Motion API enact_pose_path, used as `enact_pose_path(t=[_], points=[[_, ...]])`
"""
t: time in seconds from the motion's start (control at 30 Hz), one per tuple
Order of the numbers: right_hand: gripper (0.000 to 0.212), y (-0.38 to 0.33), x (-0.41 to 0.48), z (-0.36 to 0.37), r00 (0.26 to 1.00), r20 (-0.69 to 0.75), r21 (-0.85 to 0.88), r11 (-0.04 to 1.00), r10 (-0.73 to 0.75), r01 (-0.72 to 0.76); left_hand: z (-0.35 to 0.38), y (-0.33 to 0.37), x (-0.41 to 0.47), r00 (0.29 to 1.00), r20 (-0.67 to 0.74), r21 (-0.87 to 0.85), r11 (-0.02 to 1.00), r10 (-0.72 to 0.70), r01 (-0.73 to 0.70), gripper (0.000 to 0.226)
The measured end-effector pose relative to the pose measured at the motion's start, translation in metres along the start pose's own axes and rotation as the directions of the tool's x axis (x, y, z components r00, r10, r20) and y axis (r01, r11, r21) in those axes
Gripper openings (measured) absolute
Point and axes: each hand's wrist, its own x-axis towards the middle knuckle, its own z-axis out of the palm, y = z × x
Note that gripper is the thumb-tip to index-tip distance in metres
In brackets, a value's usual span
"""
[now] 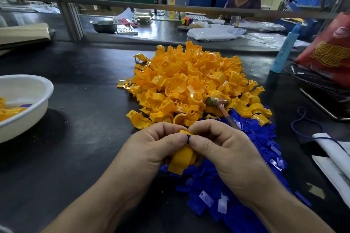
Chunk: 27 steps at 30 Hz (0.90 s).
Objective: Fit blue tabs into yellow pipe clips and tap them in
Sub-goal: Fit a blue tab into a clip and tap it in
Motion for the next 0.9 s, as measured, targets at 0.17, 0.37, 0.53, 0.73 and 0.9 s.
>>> enact_pose_path(t=[0.17, 0.37, 0.53, 0.73, 0.9], points=[[0.019, 0.001, -0.001, 0.003, 1.0, -0.016, 0.015, 1.0, -0.016, 0.016, 0.0, 0.0, 0.0, 1.0, 0.011, -0.019, 1.0, 0.001, -0.001, 0.036], [0.021, 0.0, -0.004, 0.005, 0.995, -0.031, -0.09, 0.992, -0.094, 0.091, -0.001, -0.001, 0.0, 0.999, -0.003, -0.017, 0.999, 0.036, -0.037, 0.033], [0.019, -0.001, -0.004, 0.006, 0.991, -0.039, -0.146, 0.982, -0.129, 0.122, -0.001, 0.001, 0.0, 0.998, -0.028, 0.042, 0.998, 0.051, -0.05, 0.037], [0.032, -0.006, -0.003, -0.033, 0.897, -0.224, -0.772, 0.631, -0.381, 0.075, -0.035, 0.017, -0.002, 0.977, -0.213, 0.338, 0.94, 0.021, 0.053, 0.012], [0.052, 0.001, -0.006, -0.07, 0.952, -0.301, -0.937, 0.204, -0.053, -0.285, -0.059, 0.018, 0.0, 0.936, -0.351, 0.609, 0.762, 0.012, 0.219, 0.008]])
